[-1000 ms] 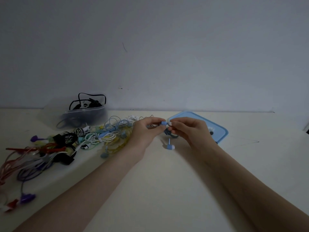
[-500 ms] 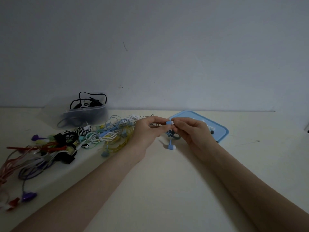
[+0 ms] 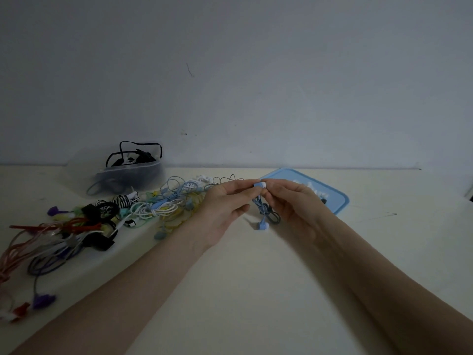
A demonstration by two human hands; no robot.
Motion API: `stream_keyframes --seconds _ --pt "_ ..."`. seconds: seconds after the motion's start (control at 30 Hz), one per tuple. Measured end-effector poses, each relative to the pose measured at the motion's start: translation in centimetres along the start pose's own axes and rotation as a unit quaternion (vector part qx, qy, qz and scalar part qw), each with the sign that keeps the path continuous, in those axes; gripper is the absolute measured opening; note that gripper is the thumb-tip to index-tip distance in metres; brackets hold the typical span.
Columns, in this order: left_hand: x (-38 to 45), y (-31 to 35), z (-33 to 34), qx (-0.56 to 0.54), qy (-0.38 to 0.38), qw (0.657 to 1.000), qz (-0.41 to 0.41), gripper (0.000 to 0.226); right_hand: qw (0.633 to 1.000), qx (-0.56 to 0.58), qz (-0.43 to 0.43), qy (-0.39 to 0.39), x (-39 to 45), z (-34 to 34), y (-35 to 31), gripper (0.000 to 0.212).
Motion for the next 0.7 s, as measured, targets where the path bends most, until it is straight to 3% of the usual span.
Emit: stream_keyframes --seconds 0.1,0.37,0.7 --pt "0.19 -0.12 -0.1 -0.013 -0.001 1.0 -0.02 0.012 1.0 -0.006 -0.005 0.004 0.19 0.03 0.17 0.014" --pt "0.45 -0.27 -0.49 0.026 0.022 0.999 0.017 0.012 0.993 -0.079 -0.082 0.015 0.23 -0.22 0.15 0.012" --pt "0.64 -0.35 -0.37 0.001 0.009 1.0 0.01 0.013 0.998 -0.043 -0.05 0.005 0.1 -0.07 0.0 0.015"
Point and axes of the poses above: each hand's wrist, its own x-axis towards the middle knuckle, its own z-axis out of the palm, y = z × x, the point moved 3 cm from there along x, towards the middle knuckle, and after that the axes turned 11 degrees about y, right-handed, at the moved point
